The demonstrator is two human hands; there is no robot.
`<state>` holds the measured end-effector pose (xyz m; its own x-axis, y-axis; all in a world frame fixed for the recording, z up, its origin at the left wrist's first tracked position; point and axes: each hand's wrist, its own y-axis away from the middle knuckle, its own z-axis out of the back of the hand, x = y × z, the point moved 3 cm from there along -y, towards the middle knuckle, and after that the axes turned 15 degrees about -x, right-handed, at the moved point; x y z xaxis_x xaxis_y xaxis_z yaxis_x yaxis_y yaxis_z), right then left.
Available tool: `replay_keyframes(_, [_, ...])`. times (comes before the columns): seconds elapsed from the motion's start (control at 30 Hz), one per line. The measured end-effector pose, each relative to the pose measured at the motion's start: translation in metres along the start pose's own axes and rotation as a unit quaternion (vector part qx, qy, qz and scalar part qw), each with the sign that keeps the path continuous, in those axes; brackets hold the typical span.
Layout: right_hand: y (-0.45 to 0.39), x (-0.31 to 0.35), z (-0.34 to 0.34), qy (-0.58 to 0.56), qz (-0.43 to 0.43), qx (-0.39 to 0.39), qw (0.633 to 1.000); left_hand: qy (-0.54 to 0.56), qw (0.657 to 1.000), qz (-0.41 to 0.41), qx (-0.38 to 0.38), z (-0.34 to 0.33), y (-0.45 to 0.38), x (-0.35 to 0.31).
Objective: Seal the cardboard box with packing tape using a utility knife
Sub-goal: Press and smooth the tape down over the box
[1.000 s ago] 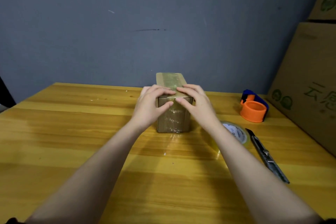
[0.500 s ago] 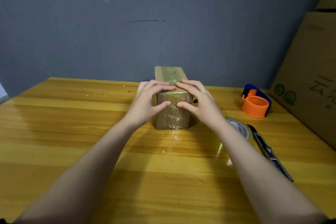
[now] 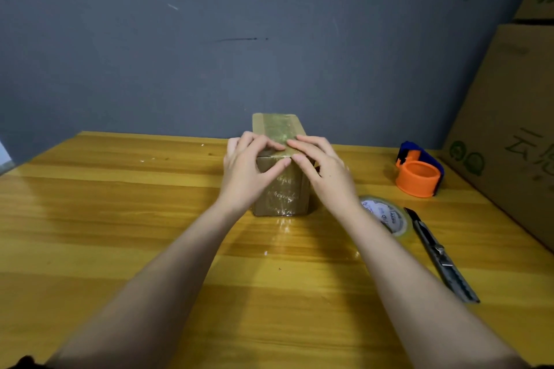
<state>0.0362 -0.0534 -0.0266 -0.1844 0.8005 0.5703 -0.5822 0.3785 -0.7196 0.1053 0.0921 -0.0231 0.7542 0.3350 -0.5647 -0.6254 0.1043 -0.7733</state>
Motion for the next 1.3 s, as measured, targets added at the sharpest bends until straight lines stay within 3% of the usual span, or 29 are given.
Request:
replay_keyframes(0.27, [0.0014,-0.0022,0.0040,0.068,0.059,0.034,0.995,-0.037,0.999,-0.029,0.018,0.0010,0.0051,0.0006])
replay_keyframes(0.7, [0.0034,-0.0011,0.0056,0.112,0.067,0.099,0.986,-0.075,0.994,-0.041,0.070,0.0063,0.0057,-0.0007])
replay_keyframes(0.87, [0.0032,0.0027,0.0021,-0.003,-0.012,0.037,0.999,-0.019,0.999,0.010,0.044,0.0054,0.0017,-0.0034])
replay_keyframes(0.97, [0.0043,0.0048,-0.0005,-0.001,-0.027,-0.014,1.000,-0.018,1.000,0.022,0.012,0.0005,0.0017,-0.0042])
replay_keyframes(1.3, [0.0055,0.0029,0.0027,0.074,0.025,0.021,0.997,-0.013,1.000,-0.001,0.010,0.0008,0.0032,-0.0003])
